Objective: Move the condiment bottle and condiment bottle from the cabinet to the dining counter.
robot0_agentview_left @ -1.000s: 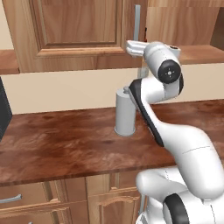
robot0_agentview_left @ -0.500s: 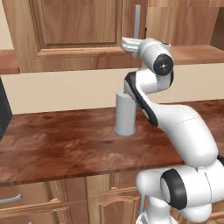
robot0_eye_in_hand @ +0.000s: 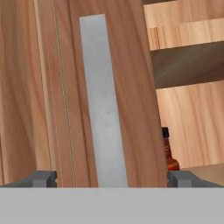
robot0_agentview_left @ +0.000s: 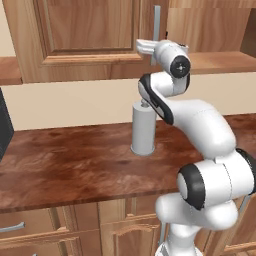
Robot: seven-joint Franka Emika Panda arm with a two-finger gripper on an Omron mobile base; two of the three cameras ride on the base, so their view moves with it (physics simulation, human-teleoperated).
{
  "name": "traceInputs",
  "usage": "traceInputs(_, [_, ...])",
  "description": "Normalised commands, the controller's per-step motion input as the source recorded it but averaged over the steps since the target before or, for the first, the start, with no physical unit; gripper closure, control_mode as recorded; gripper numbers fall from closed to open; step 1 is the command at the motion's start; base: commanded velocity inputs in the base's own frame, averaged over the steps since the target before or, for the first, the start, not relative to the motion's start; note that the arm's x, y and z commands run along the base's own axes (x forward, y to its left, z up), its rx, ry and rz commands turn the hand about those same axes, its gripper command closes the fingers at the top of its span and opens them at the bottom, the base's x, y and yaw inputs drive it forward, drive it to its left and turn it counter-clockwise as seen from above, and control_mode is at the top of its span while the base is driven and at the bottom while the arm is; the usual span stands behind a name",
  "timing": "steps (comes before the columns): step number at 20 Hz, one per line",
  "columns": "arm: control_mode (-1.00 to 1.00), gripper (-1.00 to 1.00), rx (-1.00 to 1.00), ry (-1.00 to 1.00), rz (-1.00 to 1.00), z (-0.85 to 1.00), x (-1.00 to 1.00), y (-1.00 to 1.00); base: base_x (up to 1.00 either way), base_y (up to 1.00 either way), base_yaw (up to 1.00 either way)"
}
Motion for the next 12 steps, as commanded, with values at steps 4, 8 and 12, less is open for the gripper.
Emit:
traceInputs(4, [-1.00,-1.00,-0.01,0.00,0.00,0.00,0.57,0.00,0.00,0.00,0.00])
traceInputs(8, [-1.00,-1.00,-0.01,0.00,0.00,0.00,0.58,0.00,0.00,0.00,0.00])
traceInputs(12, [-1.00,-1.00,-0.02,0.00,0.00,0.00,0.57,0.01,0.00,0.00,0.00])
